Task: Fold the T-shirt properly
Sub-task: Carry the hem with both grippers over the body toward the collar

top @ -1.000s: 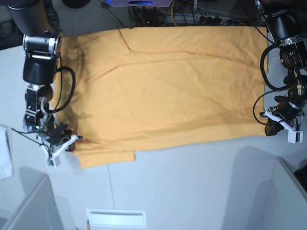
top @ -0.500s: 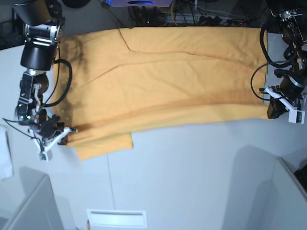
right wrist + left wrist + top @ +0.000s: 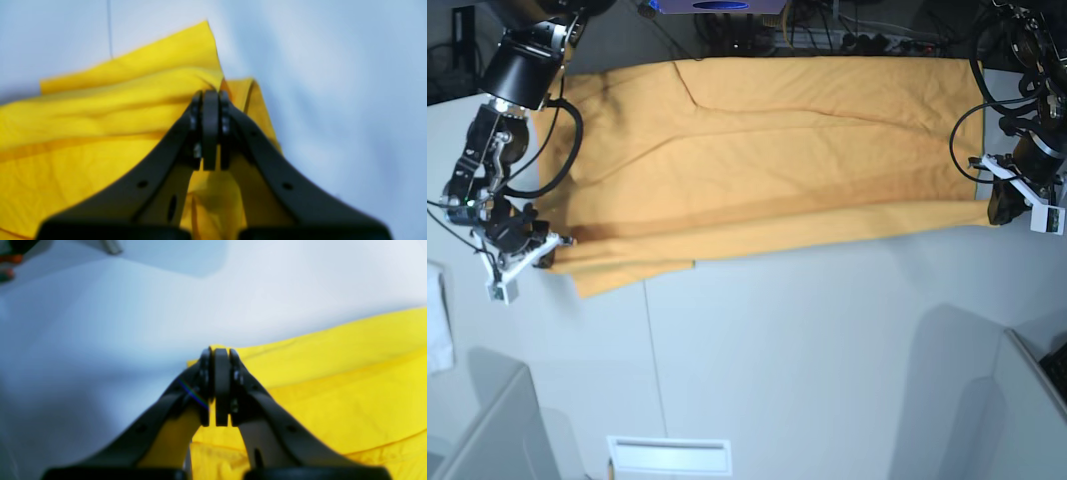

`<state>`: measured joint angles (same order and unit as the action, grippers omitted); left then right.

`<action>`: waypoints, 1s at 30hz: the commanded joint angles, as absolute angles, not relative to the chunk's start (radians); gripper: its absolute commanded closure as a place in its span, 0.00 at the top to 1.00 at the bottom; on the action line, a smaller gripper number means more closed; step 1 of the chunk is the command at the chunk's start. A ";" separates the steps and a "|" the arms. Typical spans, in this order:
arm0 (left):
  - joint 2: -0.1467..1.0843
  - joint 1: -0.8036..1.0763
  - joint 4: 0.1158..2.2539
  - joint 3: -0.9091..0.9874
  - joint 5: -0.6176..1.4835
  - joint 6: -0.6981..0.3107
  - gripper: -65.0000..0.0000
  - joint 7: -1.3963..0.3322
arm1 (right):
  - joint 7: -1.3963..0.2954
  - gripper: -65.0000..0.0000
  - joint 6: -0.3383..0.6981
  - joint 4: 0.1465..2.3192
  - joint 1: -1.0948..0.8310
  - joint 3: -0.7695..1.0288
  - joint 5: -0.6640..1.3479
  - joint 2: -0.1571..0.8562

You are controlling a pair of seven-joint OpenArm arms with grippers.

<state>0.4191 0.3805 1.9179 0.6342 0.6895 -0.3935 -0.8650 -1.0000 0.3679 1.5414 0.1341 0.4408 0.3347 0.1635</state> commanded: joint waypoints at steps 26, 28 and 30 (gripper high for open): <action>0.433 0.506 1.982 0.711 0.697 -0.403 0.00 -0.845 | -1.182 0.00 0.375 1.836 -0.041 0.659 0.601 0.137; 0.433 0.518 1.982 0.711 0.697 -0.426 0.00 -0.843 | -1.193 0.00 0.374 1.863 -0.061 0.664 0.608 0.137; 0.433 0.529 1.982 0.713 0.697 -0.440 0.00 -0.843 | -1.196 0.00 0.374 1.879 -0.076 0.682 0.615 0.136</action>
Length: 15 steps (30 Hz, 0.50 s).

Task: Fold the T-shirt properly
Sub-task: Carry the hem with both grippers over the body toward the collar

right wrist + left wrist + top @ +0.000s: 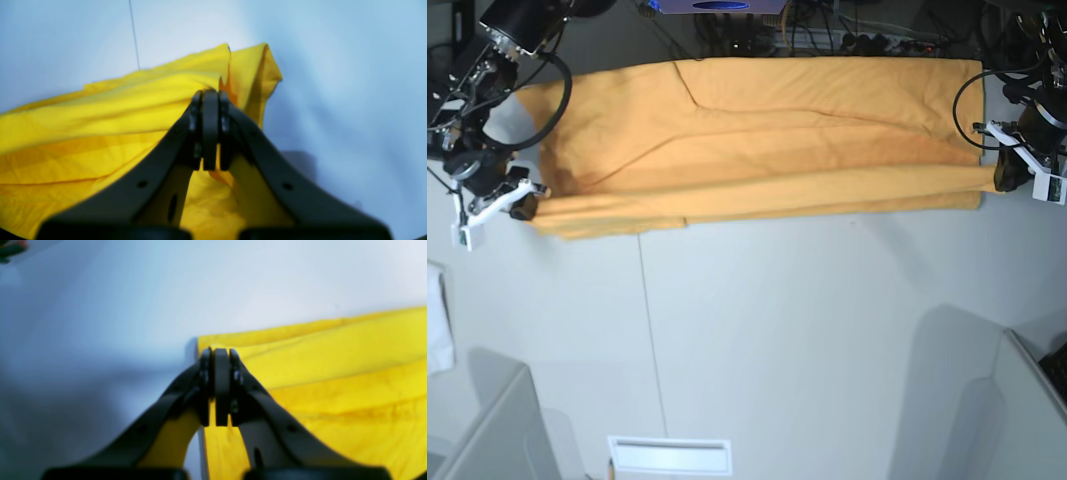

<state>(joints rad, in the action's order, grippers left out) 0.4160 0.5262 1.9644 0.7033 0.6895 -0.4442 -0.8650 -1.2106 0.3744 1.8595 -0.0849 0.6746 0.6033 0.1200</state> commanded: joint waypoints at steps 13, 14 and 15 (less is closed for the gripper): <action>0.432 0.610 1.995 0.713 0.697 -0.449 0.00 -0.843 | -1.194 0.00 0.374 1.945 -0.217 0.716 0.786 0.137; 0.432 0.613 1.995 0.713 0.697 -0.449 0.00 -0.843 | -1.194 0.00 0.374 1.956 -0.226 0.716 0.786 0.137; 0.432 0.621 1.995 0.713 0.697 -0.449 0.00 -0.843 | -1.194 0.00 0.374 1.962 -0.234 0.716 0.786 0.137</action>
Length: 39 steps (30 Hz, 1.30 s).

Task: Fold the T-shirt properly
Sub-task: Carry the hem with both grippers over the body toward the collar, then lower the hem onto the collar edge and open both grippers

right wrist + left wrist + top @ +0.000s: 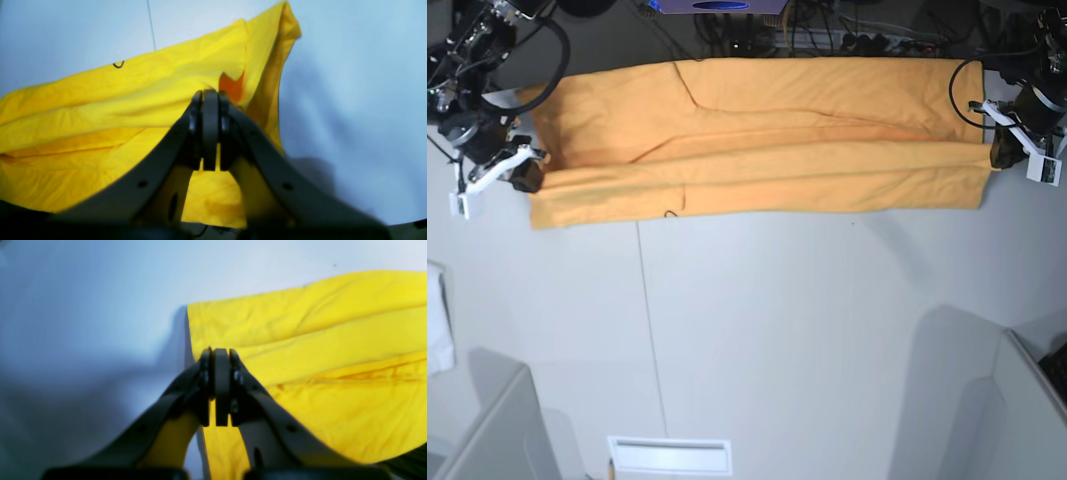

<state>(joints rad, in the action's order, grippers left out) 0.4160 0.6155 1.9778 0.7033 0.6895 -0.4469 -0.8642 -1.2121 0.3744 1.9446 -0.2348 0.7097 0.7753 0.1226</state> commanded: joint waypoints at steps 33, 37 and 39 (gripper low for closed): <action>0.404 0.676 1.986 0.704 0.587 -0.447 0.00 -0.839 | -1.191 0.00 0.366 1.939 -0.377 0.713 0.779 0.139; 0.397 0.676 1.986 0.710 0.584 -0.447 0.00 -0.839 | -1.194 0.00 0.361 1.939 -0.378 0.713 0.779 0.139; 0.397 0.676 1.986 0.711 0.584 -0.447 0.00 -0.839 | -1.193 0.00 0.320 1.939 -0.389 0.713 0.779 0.139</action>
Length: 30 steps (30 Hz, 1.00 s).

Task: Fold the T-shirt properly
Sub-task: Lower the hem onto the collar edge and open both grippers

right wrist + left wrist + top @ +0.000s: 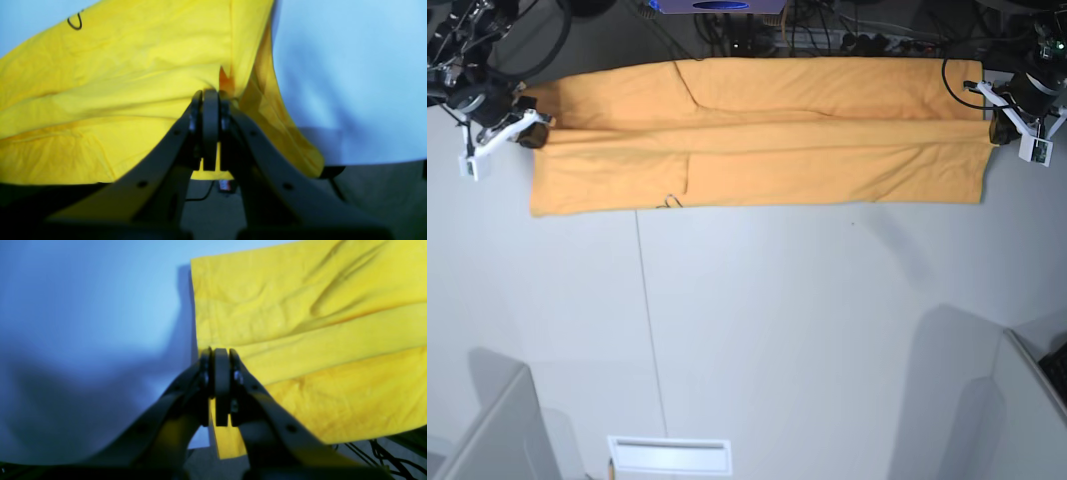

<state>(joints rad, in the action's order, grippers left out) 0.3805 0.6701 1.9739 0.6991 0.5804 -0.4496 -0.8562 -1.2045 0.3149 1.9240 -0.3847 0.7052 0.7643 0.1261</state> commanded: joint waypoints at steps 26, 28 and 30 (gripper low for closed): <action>0.239 0.556 1.877 0.809 0.717 -0.447 0.00 -0.842 | -1.185 0.00 0.285 1.956 -0.361 0.575 0.777 0.143; 0.237 0.553 1.821 0.799 0.717 -0.447 0.00 -0.837 | -1.185 0.00 0.285 1.951 -0.361 0.568 0.742 0.142; 0.239 0.533 1.788 0.785 0.717 -0.447 0.00 -0.835 | -1.185 0.00 0.285 1.948 -0.352 0.568 0.641 0.136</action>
